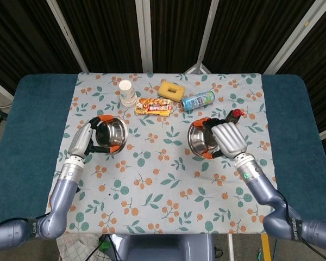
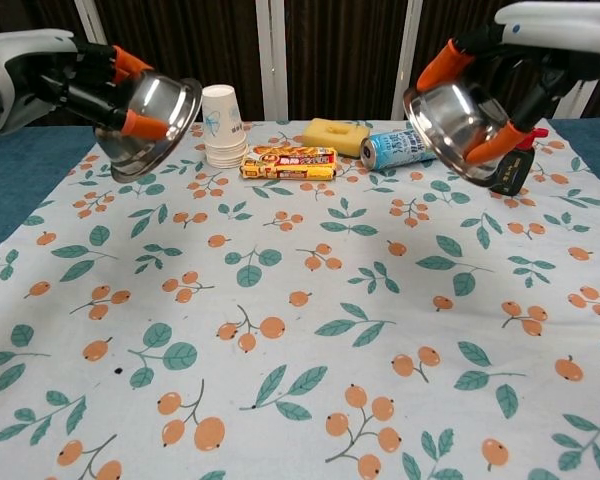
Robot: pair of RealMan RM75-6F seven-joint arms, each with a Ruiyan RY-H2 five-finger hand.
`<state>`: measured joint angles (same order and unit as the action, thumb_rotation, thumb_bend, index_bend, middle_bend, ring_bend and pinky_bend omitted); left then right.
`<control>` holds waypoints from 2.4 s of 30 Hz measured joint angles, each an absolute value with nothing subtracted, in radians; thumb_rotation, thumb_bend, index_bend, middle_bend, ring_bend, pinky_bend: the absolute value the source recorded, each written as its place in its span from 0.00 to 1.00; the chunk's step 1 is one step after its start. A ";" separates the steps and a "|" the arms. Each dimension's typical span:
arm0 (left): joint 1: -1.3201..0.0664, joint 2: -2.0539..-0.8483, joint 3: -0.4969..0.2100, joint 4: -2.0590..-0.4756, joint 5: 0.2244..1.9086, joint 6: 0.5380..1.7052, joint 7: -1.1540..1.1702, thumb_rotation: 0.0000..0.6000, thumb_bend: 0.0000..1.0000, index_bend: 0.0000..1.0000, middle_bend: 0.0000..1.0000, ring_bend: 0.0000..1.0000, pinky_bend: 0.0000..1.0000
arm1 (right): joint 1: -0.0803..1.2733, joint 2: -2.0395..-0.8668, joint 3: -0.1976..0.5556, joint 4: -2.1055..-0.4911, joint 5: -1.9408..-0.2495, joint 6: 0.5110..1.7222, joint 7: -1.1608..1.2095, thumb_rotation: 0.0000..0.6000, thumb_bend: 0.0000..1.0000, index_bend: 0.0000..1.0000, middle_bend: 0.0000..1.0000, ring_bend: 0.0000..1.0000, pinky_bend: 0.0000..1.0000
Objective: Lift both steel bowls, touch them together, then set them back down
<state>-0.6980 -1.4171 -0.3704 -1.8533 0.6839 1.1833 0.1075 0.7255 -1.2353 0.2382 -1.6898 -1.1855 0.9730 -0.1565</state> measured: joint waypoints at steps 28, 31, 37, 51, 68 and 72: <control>-0.890 -1.509 -0.338 -1.622 0.223 0.936 0.319 1.00 0.08 0.29 0.18 0.07 0.35 | 0.744 -1.489 0.107 -1.304 -1.238 0.991 -0.435 1.00 0.08 0.45 0.31 0.29 0.18; -0.892 -1.533 -0.337 -1.598 0.272 0.934 0.304 1.00 0.08 0.23 0.11 0.02 0.27 | 0.745 -1.484 0.103 -1.307 -1.219 0.963 -0.444 1.00 0.08 0.39 0.26 0.21 0.08; -0.888 -1.572 -0.311 -1.558 0.383 0.931 0.287 1.00 0.06 0.03 0.00 0.00 0.17 | 0.757 -1.462 0.093 -1.335 -1.142 0.894 -0.531 1.00 0.07 0.22 0.11 0.12 0.03; -0.876 -1.529 -0.283 -1.623 0.483 0.883 0.271 1.00 0.00 0.02 0.00 0.00 0.17 | 0.770 -1.425 0.133 -1.466 -0.986 0.866 -0.568 1.00 0.02 0.10 0.01 0.07 0.01; -0.673 -1.248 -0.140 -1.815 0.904 1.285 0.374 1.00 0.01 0.10 0.00 0.00 0.21 | 0.583 -1.228 0.211 -1.473 -1.112 1.201 -0.314 1.00 0.01 0.12 0.01 0.07 0.01; -0.590 -1.149 -0.057 -1.902 1.003 1.383 0.419 1.00 0.01 0.10 0.00 0.00 0.20 | 0.529 -1.152 0.172 -1.533 -1.151 1.212 -0.280 1.00 0.01 0.12 0.01 0.07 0.01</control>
